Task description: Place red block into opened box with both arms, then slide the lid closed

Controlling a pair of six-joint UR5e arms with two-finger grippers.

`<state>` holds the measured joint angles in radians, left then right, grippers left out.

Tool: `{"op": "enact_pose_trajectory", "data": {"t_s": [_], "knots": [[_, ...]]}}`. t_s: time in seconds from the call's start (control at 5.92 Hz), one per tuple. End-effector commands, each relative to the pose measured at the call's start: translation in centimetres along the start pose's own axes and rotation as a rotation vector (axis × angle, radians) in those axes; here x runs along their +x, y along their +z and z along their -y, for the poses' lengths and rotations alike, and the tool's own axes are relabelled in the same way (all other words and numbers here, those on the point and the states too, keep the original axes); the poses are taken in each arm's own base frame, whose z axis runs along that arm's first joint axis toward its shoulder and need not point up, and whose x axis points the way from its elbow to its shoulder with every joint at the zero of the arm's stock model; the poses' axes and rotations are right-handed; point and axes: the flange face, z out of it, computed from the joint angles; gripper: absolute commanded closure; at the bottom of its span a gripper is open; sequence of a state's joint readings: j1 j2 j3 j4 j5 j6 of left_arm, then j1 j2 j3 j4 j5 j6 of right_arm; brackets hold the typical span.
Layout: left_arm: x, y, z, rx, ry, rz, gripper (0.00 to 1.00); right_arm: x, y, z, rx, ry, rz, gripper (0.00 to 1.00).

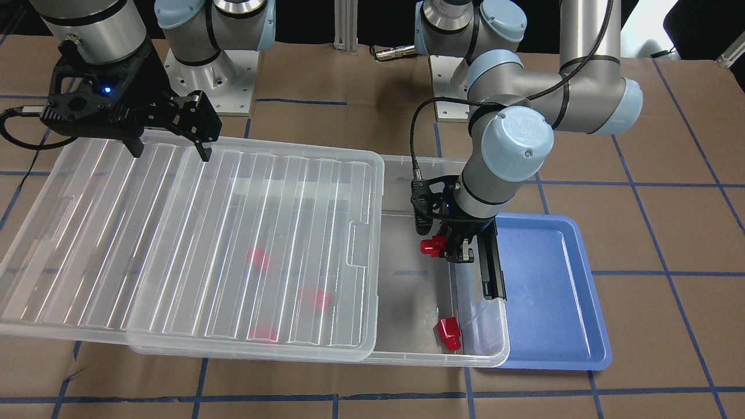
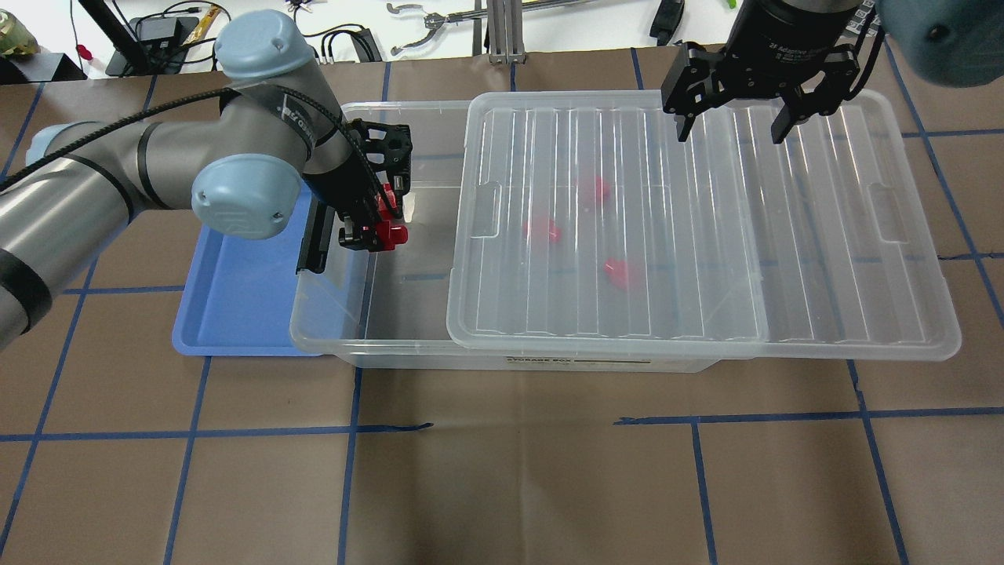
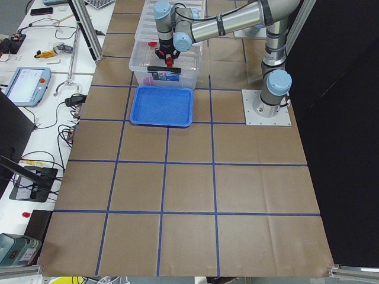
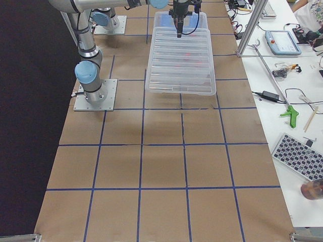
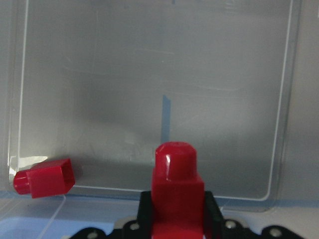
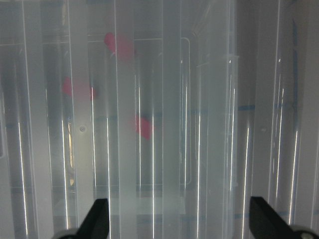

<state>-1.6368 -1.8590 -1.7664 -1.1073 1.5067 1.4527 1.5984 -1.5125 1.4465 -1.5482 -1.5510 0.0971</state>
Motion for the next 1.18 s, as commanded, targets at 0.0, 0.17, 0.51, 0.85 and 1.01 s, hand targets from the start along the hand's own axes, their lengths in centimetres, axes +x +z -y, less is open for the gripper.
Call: {"op": "enact_pose_trajectory", "data": {"t_s": [0.0, 0.17, 0.51, 0.85, 1.01], "knots": [[0.5, 4.7, -0.4, 0.003, 0.002, 0.025, 0.98, 0.0, 0.0, 0.0, 0.0, 0.001, -0.001, 0.0], [0.1, 5.9, -0.2, 0.011, 0.002, 0.034, 0.97, 0.0, 0.1, 0.0, -0.003, 0.0, -0.002, 0.0], [-0.5, 7.9, 0.1, 0.007, 0.005, 0.033, 0.97, 0.0, 0.1, 0.0, -0.003, 0.0, -0.002, 0.0], [-0.5, 8.2, 0.2, 0.01, 0.005, 0.031, 0.82, 0.0, 0.1, 0.0, -0.003, 0.0, -0.002, 0.0], [-0.5, 8.3, 0.2, 0.013, 0.005, 0.029, 0.47, 0.0, 0.1, 0.0, -0.005, 0.0, 0.0, 0.0]]}}
